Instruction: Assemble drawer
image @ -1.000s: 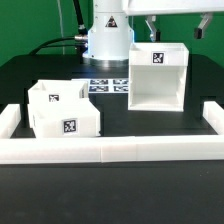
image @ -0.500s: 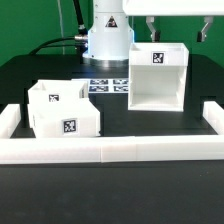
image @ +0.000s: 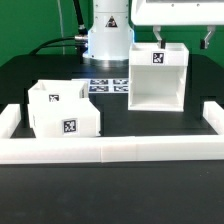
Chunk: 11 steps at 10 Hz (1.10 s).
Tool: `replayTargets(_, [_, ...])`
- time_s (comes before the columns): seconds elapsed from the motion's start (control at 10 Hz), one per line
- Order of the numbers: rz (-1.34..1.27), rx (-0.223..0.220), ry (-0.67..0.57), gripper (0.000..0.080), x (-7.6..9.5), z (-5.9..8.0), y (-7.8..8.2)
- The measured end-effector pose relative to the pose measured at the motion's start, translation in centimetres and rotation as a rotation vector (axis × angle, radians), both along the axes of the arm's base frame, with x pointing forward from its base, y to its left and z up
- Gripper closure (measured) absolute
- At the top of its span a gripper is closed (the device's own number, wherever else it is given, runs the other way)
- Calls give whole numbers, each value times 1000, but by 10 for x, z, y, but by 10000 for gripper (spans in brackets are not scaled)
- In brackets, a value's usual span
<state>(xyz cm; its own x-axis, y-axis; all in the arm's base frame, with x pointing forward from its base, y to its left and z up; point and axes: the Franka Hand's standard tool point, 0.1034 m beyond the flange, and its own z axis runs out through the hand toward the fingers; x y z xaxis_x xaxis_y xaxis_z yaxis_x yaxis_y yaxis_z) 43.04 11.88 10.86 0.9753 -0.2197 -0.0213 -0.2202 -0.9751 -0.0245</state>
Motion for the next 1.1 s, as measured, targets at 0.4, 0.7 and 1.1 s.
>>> replayTargets(0.4, [27, 1, 7, 284, -11, -11, 2])
replayTargets(0.7, [27, 1, 8, 613, -11, -11, 2])
replayTargets(1.1, [27, 1, 7, 763, -11, -11, 2])
